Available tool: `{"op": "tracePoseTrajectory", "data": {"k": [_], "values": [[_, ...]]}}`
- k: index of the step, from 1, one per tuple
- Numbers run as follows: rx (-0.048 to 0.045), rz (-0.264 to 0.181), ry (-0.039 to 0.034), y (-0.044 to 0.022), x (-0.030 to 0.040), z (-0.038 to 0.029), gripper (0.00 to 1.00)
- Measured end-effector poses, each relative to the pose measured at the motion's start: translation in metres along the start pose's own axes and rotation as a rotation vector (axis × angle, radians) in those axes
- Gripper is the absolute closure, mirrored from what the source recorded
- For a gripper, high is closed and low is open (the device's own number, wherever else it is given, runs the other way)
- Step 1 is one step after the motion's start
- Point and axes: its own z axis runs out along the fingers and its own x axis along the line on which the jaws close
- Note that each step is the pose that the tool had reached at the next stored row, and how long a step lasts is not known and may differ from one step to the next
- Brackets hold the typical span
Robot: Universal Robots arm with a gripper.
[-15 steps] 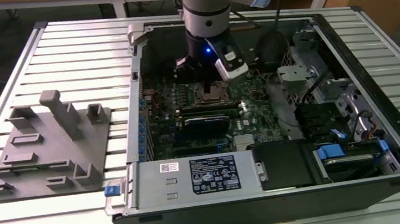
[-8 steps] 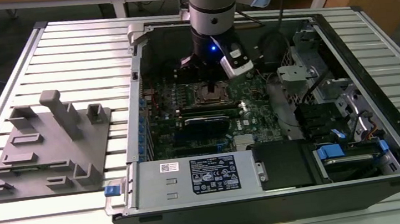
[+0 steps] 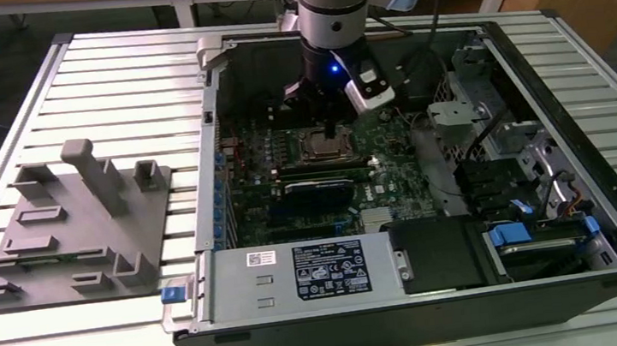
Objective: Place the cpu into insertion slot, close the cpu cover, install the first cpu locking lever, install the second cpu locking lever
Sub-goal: 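Install the second cpu locking lever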
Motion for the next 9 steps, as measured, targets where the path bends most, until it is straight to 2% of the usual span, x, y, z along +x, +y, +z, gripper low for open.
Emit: {"op": "tracePoseTrajectory", "data": {"k": [9], "values": [[-0.0008,-0.013,0.0006,0.0014,-0.0001,0.0006,0.90]]}}
